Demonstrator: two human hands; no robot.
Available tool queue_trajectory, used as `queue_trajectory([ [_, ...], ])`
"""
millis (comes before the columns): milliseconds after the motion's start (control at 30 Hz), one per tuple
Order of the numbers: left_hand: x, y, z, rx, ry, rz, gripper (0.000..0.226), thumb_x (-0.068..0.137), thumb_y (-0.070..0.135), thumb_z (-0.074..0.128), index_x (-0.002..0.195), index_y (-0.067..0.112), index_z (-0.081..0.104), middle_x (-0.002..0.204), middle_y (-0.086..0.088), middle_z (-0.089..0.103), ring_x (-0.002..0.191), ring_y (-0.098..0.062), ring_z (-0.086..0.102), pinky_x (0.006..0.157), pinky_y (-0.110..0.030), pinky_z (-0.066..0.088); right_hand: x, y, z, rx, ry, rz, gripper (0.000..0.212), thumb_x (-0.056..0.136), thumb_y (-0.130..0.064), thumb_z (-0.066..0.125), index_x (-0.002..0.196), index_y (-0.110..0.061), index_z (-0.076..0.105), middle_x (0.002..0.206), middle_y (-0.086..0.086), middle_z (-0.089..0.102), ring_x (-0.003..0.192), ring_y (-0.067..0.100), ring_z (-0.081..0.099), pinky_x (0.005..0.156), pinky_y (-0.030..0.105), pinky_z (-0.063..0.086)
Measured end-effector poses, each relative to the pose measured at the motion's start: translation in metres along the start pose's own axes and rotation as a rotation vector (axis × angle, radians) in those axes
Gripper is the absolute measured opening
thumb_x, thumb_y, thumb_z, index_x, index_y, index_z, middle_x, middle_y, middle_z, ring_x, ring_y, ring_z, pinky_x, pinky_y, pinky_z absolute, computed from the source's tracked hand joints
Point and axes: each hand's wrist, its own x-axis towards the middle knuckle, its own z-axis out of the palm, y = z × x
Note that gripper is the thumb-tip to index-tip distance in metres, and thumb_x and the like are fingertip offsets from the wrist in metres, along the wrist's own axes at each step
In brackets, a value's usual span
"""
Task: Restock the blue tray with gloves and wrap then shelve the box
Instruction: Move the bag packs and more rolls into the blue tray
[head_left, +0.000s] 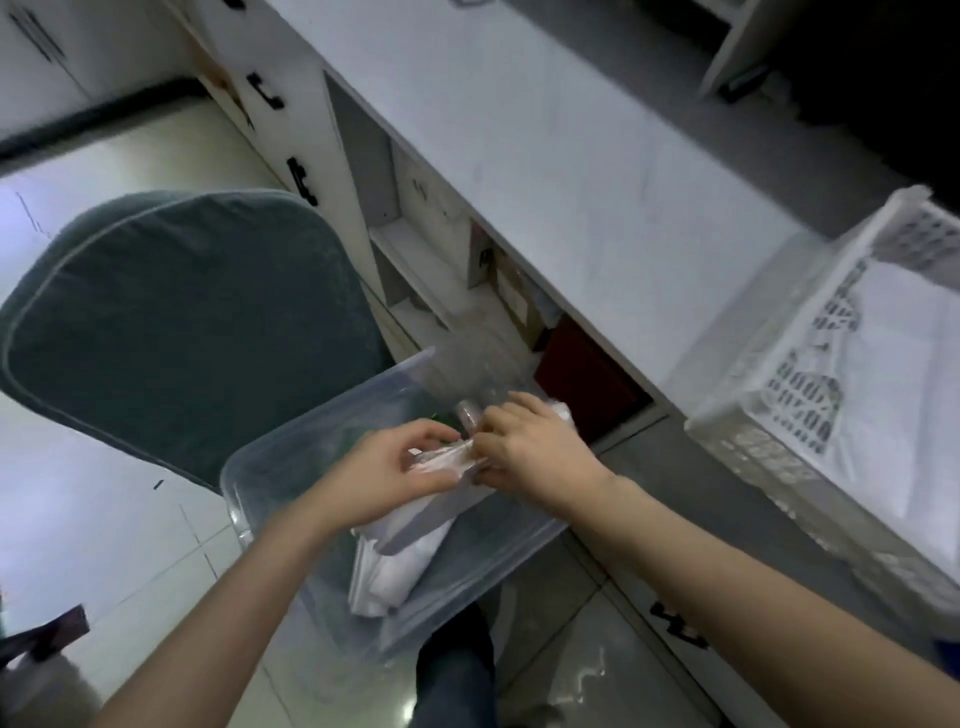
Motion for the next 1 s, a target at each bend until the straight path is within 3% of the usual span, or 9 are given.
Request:
queue_trajectory([
  [100, -0.033, 0.054, 0.012, 0.437, 0.074, 0.098, 0.069, 0.053, 0.068, 0.066, 0.117, 0.058, 0.041, 0.111, 0.034, 0.058, 0.1, 0.009, 0.055, 0.077, -0.025, 0.051, -0.042, -0.005, -0.043, 0.013, 0.076, 0.114, 0.035, 0.086, -0.044, 0.056, 0.106, -0.017, 0.066, 0.111, 0.003, 0.061, 0.107, 0.023, 0.054, 0.098, 0.035, 0.034],
  [200, -0.06, 0.104, 0.034, 0.665, 0.281, 0.282, 0.057, 0.065, 0.057, 0.061, 0.117, 0.053, 0.039, 0.111, 0.025, 0.061, 0.098, -0.004, 0.059, 0.068, -0.032, 0.05, -0.09, -0.011, -0.088, 0.053, 0.196, 0.177, 0.034, 0.084, -0.043, 0.06, 0.105, -0.016, 0.067, 0.11, 0.005, 0.061, 0.104, 0.025, 0.053, 0.086, 0.037, 0.036],
  [367, -0.082, 0.182, 0.075, 0.622, 0.309, 0.427, 0.049, 0.069, 0.032, 0.07, 0.111, 0.045, 0.05, 0.094, 0.016, 0.067, 0.085, -0.011, 0.061, 0.065, -0.027, 0.042, -0.193, -0.013, -0.136, 0.07, 0.374, 0.269, 0.027, 0.079, -0.032, 0.069, 0.095, -0.01, 0.07, 0.102, 0.009, 0.064, 0.095, 0.03, 0.058, 0.075, 0.041, 0.044],
  [500, -0.079, 0.243, 0.12, 0.686, 0.244, 0.56, 0.048, 0.071, 0.033, 0.07, 0.115, 0.042, 0.053, 0.099, 0.004, 0.071, 0.091, -0.022, 0.064, 0.073, -0.035, 0.051, -0.283, -0.002, -0.153, -0.003, 0.42, 0.382, 0.027, 0.08, -0.026, 0.065, 0.105, -0.015, 0.063, 0.105, 0.005, 0.062, 0.096, 0.027, 0.056, 0.076, 0.039, 0.046],
  [700, -0.055, 0.327, 0.206, 0.633, 0.112, 0.768, 0.047, 0.069, 0.029, 0.073, 0.11, 0.041, 0.055, 0.1, 0.004, 0.071, 0.09, -0.022, 0.064, 0.074, -0.037, 0.051, -0.408, 0.027, -0.165, -0.107, 0.439, 0.672, 0.052, 0.081, -0.023, 0.06, 0.131, -0.024, 0.047, 0.118, 0.003, 0.062, 0.106, 0.027, 0.055, 0.088, 0.039, 0.043],
  [1000, 0.008, 0.417, 0.323, 0.654, -0.099, 0.955, 0.043, 0.073, 0.024, 0.069, 0.113, 0.035, 0.057, 0.101, 0.002, 0.07, 0.092, -0.023, 0.061, 0.073, -0.036, 0.05, -0.513, 0.097, -0.157, -0.123, 0.464, 0.997, 0.034, 0.086, -0.022, 0.062, 0.12, -0.02, 0.059, 0.117, 0.004, 0.063, 0.109, 0.025, 0.053, 0.081, 0.033, 0.037],
])
